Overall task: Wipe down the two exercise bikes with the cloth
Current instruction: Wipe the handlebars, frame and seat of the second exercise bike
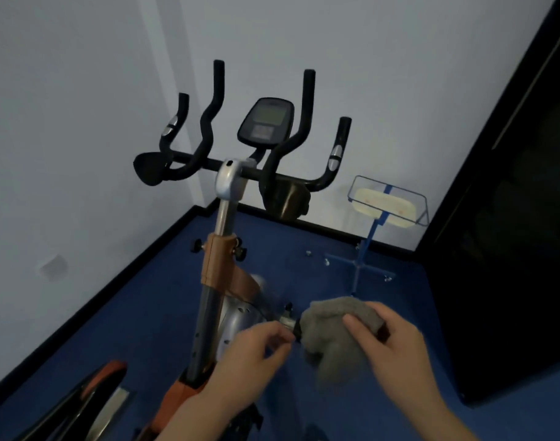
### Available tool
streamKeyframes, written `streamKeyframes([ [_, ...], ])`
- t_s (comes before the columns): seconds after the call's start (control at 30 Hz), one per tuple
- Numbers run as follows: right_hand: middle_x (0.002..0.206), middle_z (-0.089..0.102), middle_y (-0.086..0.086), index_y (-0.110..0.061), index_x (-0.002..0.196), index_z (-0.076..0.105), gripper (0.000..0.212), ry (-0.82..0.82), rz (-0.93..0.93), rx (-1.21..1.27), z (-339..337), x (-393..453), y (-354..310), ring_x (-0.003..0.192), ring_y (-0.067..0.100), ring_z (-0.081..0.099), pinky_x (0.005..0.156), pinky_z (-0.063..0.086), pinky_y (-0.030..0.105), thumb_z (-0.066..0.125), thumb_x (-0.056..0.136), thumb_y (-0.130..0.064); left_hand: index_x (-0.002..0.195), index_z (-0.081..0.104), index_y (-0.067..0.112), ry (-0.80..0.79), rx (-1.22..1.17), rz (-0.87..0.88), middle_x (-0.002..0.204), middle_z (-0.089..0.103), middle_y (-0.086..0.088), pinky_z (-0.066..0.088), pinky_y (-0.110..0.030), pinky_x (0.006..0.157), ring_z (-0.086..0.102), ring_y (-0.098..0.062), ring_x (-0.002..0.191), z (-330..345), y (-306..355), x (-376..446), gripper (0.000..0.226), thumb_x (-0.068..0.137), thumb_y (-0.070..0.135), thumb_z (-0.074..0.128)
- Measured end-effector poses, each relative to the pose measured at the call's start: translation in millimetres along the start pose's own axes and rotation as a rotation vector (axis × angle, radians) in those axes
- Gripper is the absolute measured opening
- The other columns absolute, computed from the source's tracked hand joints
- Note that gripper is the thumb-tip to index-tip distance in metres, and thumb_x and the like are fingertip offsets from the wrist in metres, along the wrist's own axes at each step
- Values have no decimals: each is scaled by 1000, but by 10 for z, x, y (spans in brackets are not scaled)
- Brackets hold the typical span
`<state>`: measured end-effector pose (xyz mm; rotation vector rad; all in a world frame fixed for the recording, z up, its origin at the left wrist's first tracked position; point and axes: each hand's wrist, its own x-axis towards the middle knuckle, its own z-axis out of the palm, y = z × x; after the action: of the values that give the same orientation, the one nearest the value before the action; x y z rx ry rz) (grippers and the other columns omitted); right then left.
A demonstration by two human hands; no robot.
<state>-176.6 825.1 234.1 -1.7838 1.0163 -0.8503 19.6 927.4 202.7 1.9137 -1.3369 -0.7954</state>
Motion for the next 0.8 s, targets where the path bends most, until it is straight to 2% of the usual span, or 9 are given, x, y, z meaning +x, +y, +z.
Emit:
streamKeyframes([
  [0.1,80,68,-13,-41,84,64,10,13,-29,52,33,436,1,73,4,64,61,54,24,68,87,-32,96,66,35,96,-28,-24,94,68,16,50,-20,84,60,5,90,-70,72,283,13,93,22,61],
  [0.17,80,67,-12,-39,84,61,10,25,-22,93,43,704,-31,72,7,64,62,56,34,68,87,-33,95,67,35,105,-38,-5,92,68,18,50,-25,85,61,5,91,-135,132,439,13,92,23,62],
  [0.2,81,67,-13,-39,83,60,10,31,-22,115,46,842,-45,72,6,64,61,56,34,67,87,-34,95,67,36,110,-30,8,92,67,20,51,-26,84,61,4,91,-180,155,534,13,92,24,63],
  [0.33,82,67,-13,-36,83,58,10,52,-33,195,71,1318,-44,72,4,64,56,54,23,67,86,-32,96,66,39,235,-60,9,95,67,22,54,-31,84,64,2,90,-338,207,1026,21,92,19,62],
  [0.47,82,66,-10,-25,89,58,10,61,1,249,243,1638,-101,74,5,64,57,51,19,68,87,-26,100,67,35,303,-88,66,97,66,19,56,-34,82,65,-2,92,-441,297,1356,21,93,17,60],
  [0.6,83,62,-13,-26,91,54,14,142,-18,262,488,1919,-244,73,5,61,58,51,23,68,87,-28,100,69,30,360,-31,134,94,65,20,51,-19,81,61,2,93,-657,277,1645,21,92,12,62],
  [0.7,86,60,-19,-29,91,52,17,200,-56,279,711,2068,-344,75,3,60,58,50,19,68,87,-29,102,69,26,423,18,205,95,65,19,44,-8,75,59,6,89,-928,202,1871,22,91,9,61],
  [0.8,89,61,-23,-37,91,51,20,221,-89,268,945,2165,-433,79,-2,62,60,50,14,69,88,-29,102,68,27,448,66,207,98,64,20,50,-19,76,59,4,91,-1251,-16,2128,21,92,12,59],
])
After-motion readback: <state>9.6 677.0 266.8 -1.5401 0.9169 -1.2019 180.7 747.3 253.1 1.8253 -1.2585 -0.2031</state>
